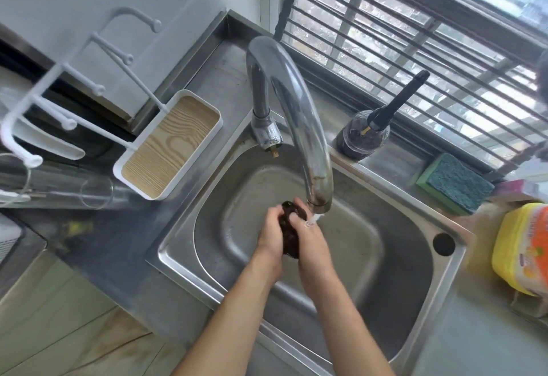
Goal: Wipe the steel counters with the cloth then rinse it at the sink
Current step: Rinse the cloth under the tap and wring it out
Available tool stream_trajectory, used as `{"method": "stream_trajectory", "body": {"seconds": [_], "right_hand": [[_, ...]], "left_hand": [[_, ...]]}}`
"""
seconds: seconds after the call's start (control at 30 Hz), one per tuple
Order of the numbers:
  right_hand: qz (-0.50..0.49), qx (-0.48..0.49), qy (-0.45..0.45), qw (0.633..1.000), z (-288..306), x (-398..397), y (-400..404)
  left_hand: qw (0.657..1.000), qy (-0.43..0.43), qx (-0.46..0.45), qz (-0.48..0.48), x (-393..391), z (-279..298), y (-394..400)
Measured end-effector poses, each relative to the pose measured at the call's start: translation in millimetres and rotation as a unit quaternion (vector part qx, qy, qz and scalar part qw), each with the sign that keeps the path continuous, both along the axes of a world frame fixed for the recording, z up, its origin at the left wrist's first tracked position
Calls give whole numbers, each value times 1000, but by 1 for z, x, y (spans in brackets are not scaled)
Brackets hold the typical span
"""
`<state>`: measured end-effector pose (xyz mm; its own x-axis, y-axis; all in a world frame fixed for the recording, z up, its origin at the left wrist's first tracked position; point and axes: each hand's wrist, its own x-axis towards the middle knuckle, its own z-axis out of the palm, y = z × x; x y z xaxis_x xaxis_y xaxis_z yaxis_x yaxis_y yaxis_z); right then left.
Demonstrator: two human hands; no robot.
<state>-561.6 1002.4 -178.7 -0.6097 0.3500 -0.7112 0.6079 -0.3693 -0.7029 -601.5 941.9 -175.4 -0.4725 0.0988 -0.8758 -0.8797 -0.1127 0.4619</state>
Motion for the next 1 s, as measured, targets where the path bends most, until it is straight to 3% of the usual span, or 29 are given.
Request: {"method": "stream_trajectory", "body": {"seconds": [0.1,0.23,0.33,0.4,0.47,0.57,0.67,0.73,0.77,0.83,0.87,1.0], "right_hand": [[53,197,26,979,-8,-7,-12],[17,273,-53,960,1,-18,-3],[25,229,-129,965,-3,-27,15],[12,65,-167,984,-11,-34,29],[-15,-46,-206,977,-19,-33,39],[-35,-89,-242,965,-22,-25,55],[-74,-122,-157,977,-25,-10,55],[-20,-72,-79,994,-28,1,36],[46,3,-58,997,-30,7,23],[137,161,-32,977,-34,14,4],[125,220,-26,967,-37,15,1],[39,153,-87,984,-27,-5,15]], "left_hand": [[996,74,-26,-51,-1,0,5],[990,90,-43,-100,0,4,7],[987,101,-63,-107,3,5,5],[977,121,-98,-149,5,7,2],[979,116,-81,-146,10,5,-3],[992,65,-69,-86,13,-6,-12],[996,-5,-89,17,5,-18,-16],[996,-30,-80,30,1,-15,-10],[996,-39,-77,27,-1,-11,-5],[997,-33,-70,8,-1,-6,4],[997,-18,-76,-12,0,-5,6],[997,-3,-42,-60,5,6,5]]}}
